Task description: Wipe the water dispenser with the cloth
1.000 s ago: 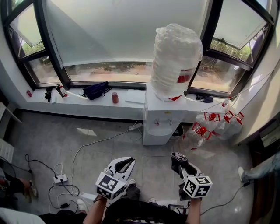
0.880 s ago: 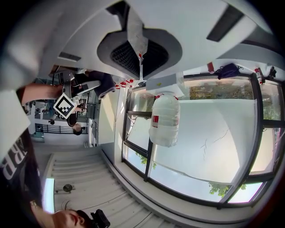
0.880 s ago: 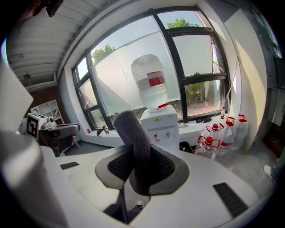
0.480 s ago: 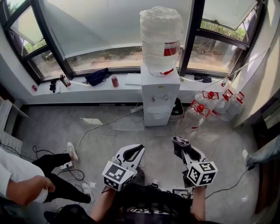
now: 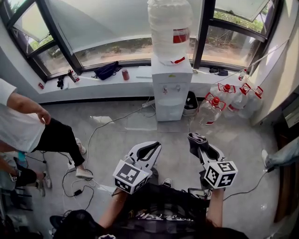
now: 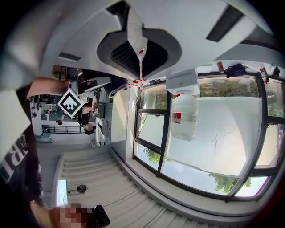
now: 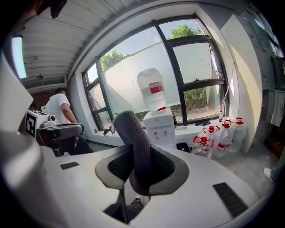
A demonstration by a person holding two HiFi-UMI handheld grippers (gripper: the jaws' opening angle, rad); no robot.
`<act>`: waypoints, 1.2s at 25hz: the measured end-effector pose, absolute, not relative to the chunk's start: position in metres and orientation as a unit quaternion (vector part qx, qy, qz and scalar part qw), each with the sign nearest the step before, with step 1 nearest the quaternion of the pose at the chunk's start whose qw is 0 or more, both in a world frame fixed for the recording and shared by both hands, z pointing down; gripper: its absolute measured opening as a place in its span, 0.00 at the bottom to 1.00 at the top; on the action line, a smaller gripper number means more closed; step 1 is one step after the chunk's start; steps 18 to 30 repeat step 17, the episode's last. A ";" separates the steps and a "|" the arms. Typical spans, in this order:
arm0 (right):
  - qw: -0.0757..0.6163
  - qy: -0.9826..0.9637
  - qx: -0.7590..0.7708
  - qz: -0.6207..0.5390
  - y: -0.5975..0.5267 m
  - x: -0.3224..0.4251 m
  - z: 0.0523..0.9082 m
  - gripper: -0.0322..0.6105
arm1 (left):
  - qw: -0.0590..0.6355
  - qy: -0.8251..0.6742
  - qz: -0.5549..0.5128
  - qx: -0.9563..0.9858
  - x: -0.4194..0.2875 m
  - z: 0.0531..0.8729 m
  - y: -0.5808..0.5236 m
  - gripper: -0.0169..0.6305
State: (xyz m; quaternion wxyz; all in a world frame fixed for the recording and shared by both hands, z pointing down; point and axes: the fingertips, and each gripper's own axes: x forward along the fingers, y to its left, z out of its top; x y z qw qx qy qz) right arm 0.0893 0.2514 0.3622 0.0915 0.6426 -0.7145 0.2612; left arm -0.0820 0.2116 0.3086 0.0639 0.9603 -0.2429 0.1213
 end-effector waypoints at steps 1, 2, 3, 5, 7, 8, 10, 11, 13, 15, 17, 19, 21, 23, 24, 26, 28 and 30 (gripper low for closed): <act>0.090 -0.715 0.643 0.261 0.253 0.090 0.362 0.21 | 0.062 -0.243 0.122 0.960 -0.081 0.308 0.214 0.06; 0.089 -0.715 0.643 0.260 0.255 0.092 0.362 0.21 | 0.061 -0.242 0.122 0.961 -0.080 0.308 0.215 0.06; 0.088 -0.714 0.644 0.260 0.256 0.092 0.362 0.21 | 0.059 -0.242 0.122 0.961 -0.079 0.308 0.217 0.06; 0.087 -0.714 0.645 0.258 0.257 0.093 0.362 0.21 | 0.057 -0.240 0.123 0.961 -0.079 0.308 0.218 0.06; 0.088 -0.714 0.645 0.256 0.258 0.092 0.362 0.21 | 0.056 -0.239 0.123 0.961 -0.080 0.308 0.220 0.06; 0.089 -0.714 0.646 0.255 0.260 0.091 0.362 0.21 | 0.056 -0.238 0.123 0.962 -0.081 0.309 0.222 0.06; 0.092 -0.714 0.646 0.253 0.262 0.089 0.362 0.21 | 0.055 -0.237 0.123 0.962 -0.082 0.309 0.225 0.06; 0.093 -0.714 0.647 0.253 0.263 0.088 0.363 0.21 | 0.055 -0.236 0.123 0.962 -0.083 0.309 0.226 0.06; 0.095 -0.713 0.647 0.252 0.262 0.088 0.363 0.21 | 0.055 -0.236 0.123 0.962 -0.084 0.310 0.225 0.06; 0.096 -0.714 0.647 0.250 0.260 0.088 0.363 0.21 | 0.054 -0.235 0.122 0.963 -0.085 0.310 0.224 0.06; 0.097 -0.714 0.647 0.248 0.259 0.087 0.362 0.21 | 0.053 -0.235 0.121 0.963 -0.085 0.311 0.223 0.06; 0.097 -0.714 0.647 0.248 0.259 0.087 0.362 0.21 | 0.053 -0.235 0.121 0.963 -0.085 0.311 0.223 0.06; 0.097 -0.714 0.647 0.248 0.259 0.087 0.362 0.21 | 0.053 -0.235 0.121 0.963 -0.085 0.311 0.223 0.06; 0.097 -0.714 0.647 0.248 0.259 0.087 0.362 0.21 | 0.053 -0.235 0.121 0.963 -0.085 0.311 0.223 0.06; 0.097 -0.714 0.647 0.248 0.259 0.087 0.362 0.21 | 0.053 -0.235 0.121 0.963 -0.085 0.311 0.223 0.06; 0.097 -0.714 0.647 0.248 0.259 0.087 0.362 0.21 | 0.053 -0.235 0.121 0.963 -0.085 0.311 0.223 0.06; 0.097 -0.714 0.647 0.248 0.259 0.087 0.362 0.21 | 0.053 -0.235 0.121 0.963 -0.085 0.311 0.223 0.06; 0.097 -0.714 0.647 0.248 0.259 0.087 0.362 0.21 | 0.053 -0.235 0.121 0.963 -0.085 0.311 0.223 0.06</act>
